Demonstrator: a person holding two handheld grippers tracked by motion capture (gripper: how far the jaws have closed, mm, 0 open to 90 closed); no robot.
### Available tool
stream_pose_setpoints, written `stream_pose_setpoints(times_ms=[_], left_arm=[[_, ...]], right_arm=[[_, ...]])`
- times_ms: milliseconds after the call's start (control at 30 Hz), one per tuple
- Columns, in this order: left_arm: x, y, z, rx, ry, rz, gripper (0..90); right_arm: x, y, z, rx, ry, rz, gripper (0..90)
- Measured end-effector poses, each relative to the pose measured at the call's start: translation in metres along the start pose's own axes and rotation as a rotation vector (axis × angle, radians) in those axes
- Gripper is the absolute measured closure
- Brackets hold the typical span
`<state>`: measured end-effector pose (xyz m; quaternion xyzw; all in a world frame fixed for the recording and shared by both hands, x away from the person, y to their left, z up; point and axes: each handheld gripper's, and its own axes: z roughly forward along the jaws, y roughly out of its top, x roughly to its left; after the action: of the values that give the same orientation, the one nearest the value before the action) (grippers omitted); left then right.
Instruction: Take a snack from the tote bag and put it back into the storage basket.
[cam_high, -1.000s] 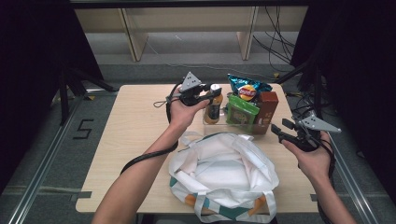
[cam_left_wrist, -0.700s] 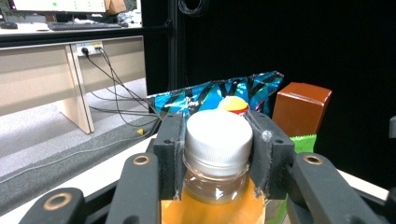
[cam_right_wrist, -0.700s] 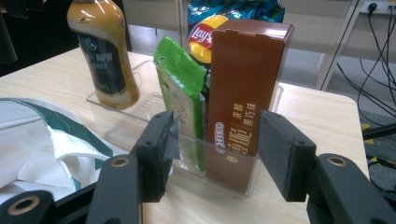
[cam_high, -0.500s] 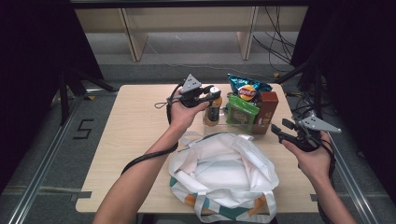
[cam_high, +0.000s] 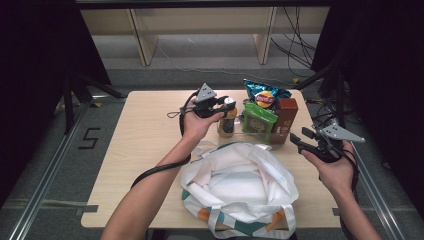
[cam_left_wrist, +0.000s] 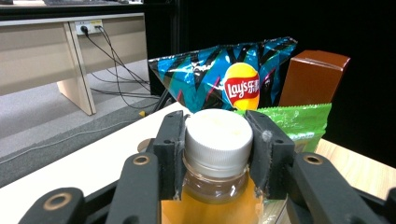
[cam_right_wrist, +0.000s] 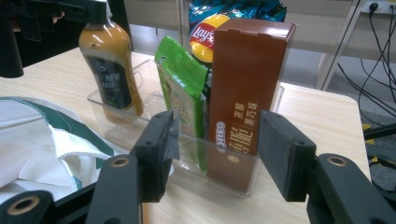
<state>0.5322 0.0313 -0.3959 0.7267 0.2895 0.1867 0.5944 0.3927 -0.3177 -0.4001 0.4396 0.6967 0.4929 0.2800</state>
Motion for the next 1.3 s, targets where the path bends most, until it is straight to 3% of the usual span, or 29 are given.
stream_pose_setpoints(times_ms=[300,333,467,733,833,900,1033,1300], left_arm=[[0.001,-0.004,0.002,0.023,0.002,-0.005,59.0],[0.001,-0.005,0.002,0.025,0.002,-0.004,59.0],[0.001,-0.007,0.003,0.042,0.007,-0.003,59.0],[0.002,-0.012,0.006,0.059,0.012,-0.012,59.0],[0.002,-0.013,0.006,0.065,0.010,-0.012,59.0],[0.002,-0.014,0.007,0.066,0.010,-0.011,59.0],[0.003,-0.015,0.007,0.070,0.009,-0.010,59.0],[0.004,-0.017,0.006,0.072,0.013,-0.023,59.0]], right_arm=[[-0.002,0.000,0.000,0.007,-0.017,-0.033,47.9],[-0.001,-0.001,0.002,-0.017,-0.027,-0.030,47.9],[-0.001,0.000,0.000,-0.001,-0.001,-0.018,47.9],[-0.001,0.000,0.001,-0.005,0.003,-0.014,47.9],[-0.002,0.000,0.001,0.002,-0.014,-0.034,47.9],[-0.001,0.000,0.002,-0.012,-0.025,-0.018,47.9],[-0.002,0.000,0.001,0.005,-0.015,-0.033,47.9],[-0.001,0.000,0.002,-0.010,-0.016,-0.027,47.8]])
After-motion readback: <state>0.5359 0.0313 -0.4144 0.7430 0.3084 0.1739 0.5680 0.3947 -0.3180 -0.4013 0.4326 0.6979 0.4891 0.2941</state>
